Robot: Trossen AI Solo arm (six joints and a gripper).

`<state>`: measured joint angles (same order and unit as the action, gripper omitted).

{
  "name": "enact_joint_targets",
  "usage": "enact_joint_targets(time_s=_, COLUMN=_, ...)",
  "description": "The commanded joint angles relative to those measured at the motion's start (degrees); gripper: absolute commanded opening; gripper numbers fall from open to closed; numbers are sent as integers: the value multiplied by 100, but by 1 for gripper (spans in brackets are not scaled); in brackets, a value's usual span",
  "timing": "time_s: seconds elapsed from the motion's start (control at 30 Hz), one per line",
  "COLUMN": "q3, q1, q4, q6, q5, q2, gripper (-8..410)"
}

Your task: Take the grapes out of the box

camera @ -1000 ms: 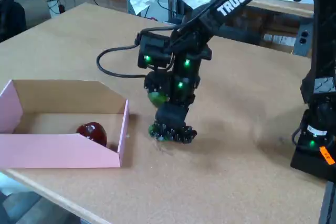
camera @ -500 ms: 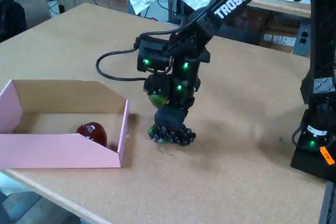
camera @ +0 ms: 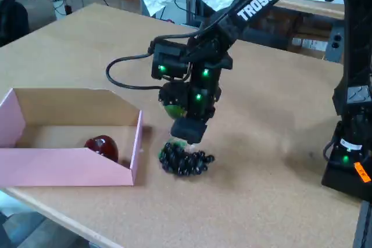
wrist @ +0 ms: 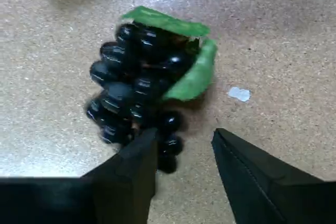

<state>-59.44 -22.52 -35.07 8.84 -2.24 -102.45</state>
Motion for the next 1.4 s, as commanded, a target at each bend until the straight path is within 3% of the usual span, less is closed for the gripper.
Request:
enact_joint_targets(time_s=0.0, q3=2, q1=-7, q4=28, q6=-11, q5=-57, q2=7, gripper=158)
enact_joint_targets(time_s=1.37, q3=2, q1=-17, q4=83, q6=13, q5=-85, q2=15, gripper=158)
